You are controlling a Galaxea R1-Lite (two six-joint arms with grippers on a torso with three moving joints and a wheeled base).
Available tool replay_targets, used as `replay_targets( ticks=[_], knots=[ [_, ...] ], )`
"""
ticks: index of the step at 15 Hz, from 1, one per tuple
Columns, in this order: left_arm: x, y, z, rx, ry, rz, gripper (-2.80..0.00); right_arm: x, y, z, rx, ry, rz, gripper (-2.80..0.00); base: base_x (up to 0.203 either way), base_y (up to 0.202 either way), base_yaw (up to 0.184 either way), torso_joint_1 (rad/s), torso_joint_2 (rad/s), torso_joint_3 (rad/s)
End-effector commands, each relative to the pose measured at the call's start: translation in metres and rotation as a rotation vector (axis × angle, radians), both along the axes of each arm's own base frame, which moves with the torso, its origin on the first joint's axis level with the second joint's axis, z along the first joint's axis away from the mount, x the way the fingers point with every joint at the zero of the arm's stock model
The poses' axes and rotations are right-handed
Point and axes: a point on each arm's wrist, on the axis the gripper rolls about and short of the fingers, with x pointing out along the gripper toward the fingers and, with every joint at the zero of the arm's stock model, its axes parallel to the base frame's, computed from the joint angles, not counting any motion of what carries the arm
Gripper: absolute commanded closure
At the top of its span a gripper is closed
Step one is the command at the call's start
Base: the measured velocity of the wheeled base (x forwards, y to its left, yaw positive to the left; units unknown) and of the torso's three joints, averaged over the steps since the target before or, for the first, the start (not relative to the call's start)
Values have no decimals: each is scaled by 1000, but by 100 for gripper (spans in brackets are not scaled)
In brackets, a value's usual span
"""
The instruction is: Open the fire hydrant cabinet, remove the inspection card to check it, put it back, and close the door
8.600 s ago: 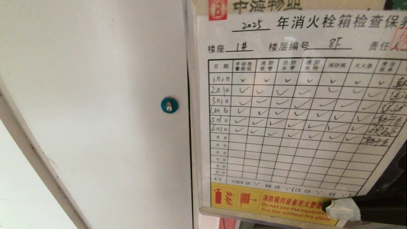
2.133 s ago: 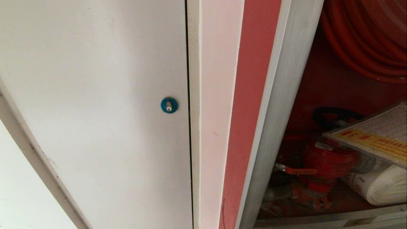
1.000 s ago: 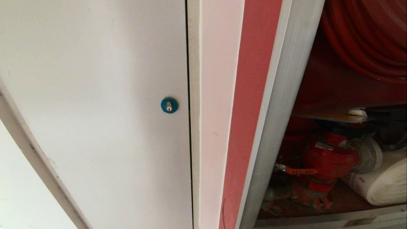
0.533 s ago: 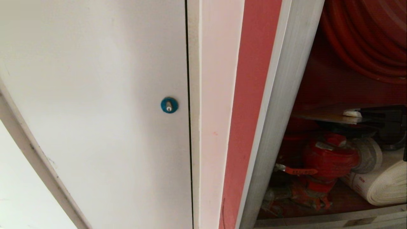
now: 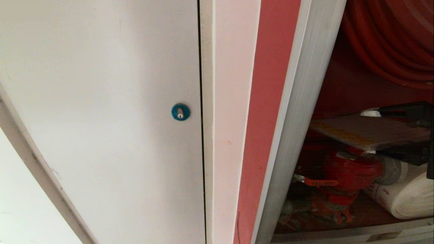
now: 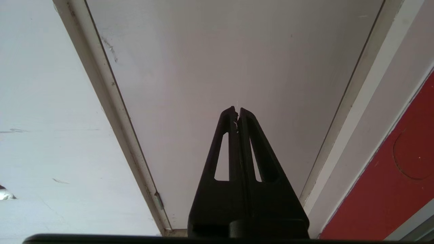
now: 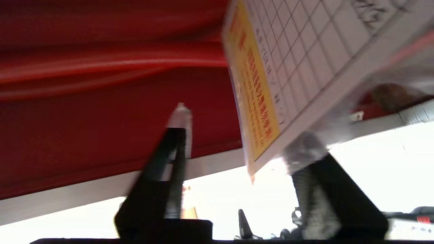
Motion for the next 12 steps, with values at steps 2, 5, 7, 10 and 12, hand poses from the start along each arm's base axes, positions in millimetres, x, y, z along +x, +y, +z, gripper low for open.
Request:
replay_targets(
  ticks=[2,5,7,10,12],
  knots=[
    [0,0,0,0,2,0,0,-15,-1,-1,18,-13,27,-280,0,0,0,0,0,0],
    [0,0,0,0,2,0,0,-47,-2,2,42,-77,91,-280,0,0,0,0,0,0],
    [0,0,0,0,0,0,0,-52,-2,-1,41,-54,95,-280,0,0,0,0,0,0],
    [0,0,0,0,0,0,0,-62,-3,-3,35,-37,98,-280,0,0,0,0,0,0],
    [0,0,0,0,1,0,0,-73,-3,-5,12,23,104,-280,0,0,0,0,0,0]
  ],
)
